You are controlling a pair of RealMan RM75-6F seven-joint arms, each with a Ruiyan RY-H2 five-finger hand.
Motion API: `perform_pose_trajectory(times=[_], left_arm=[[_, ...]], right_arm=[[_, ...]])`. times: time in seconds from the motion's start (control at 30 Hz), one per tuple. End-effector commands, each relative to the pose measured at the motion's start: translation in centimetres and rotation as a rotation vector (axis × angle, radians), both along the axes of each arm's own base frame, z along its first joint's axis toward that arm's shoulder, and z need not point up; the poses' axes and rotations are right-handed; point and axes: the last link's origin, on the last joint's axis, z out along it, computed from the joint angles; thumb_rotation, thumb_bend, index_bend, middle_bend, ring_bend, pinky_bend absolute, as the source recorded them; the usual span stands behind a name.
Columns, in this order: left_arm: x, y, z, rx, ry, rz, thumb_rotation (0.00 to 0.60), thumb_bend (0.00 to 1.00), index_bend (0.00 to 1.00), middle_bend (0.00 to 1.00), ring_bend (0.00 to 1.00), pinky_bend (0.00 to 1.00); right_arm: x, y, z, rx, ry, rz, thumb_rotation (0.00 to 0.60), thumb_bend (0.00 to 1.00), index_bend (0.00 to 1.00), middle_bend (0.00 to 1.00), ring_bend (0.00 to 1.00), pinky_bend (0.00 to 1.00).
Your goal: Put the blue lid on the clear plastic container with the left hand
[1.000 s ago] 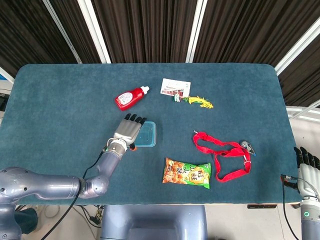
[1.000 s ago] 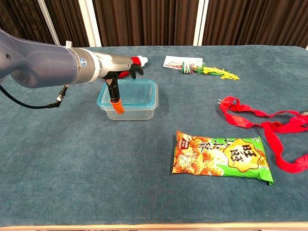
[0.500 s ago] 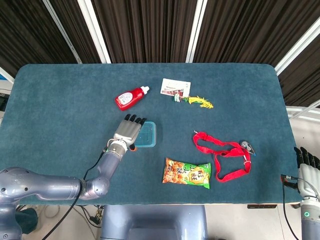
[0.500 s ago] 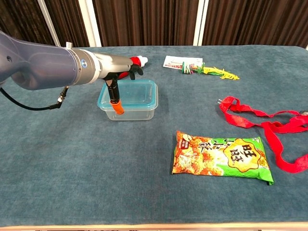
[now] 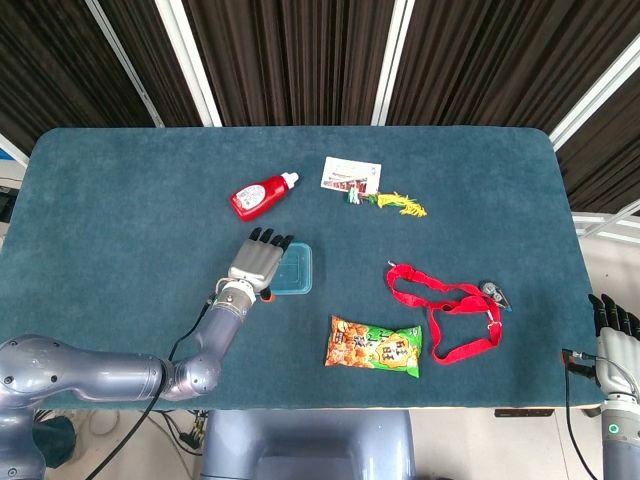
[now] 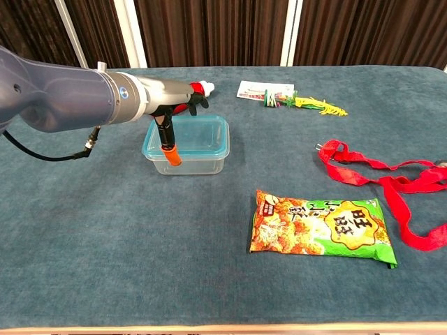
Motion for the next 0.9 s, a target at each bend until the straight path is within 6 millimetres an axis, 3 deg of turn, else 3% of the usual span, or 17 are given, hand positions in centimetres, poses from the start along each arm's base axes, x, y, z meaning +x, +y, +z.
perform_pose_trajectory(times=[0.03, 0.9], left_arm=[[-0.01, -0.05, -0.03, -0.002, 0.002, -0.002, 0.600, 0.07, 0.04, 0.10, 0.00, 0.01], [0.17, -0.44, 0.18, -0.002, 0.023, -0.033, 0.600, 0.06, 0.02, 0.05, 0.00, 0.01]], right_arm=[[-0.01, 0.02, 0.02, 0.000, 0.000, -0.001, 0.600, 0.27, 0.04, 0.00, 0.00, 0.00], [-0.01, 0.05, -0.04, 0.003, -0.003, -0.009, 0.600, 0.27, 0.04, 0.00, 0.00, 0.00]])
